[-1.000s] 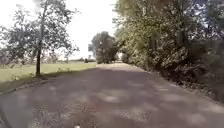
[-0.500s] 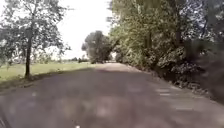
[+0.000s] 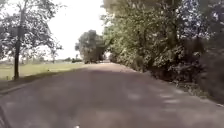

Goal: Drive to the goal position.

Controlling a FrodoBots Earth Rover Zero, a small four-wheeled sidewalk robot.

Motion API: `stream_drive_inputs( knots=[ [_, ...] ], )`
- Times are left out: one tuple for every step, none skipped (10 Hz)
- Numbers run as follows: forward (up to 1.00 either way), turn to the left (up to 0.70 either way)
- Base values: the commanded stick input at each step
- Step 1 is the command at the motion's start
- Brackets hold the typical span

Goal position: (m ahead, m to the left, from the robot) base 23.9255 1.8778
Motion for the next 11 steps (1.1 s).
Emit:
stream_drive_inputs(
  knots=[
    [1.00, -0.11],
    [1.00, -0.11],
    [1.00, -0.11],
    [1.00, -0.11],
    [1.00, -0.06],
    [1.00, -0.06],
    [1.00, -0.06],
    [1.00, -0.06],
    [1.00, -0.06],
    [1.00, -0.06],
    [1.00, -0.06]
  ],
)
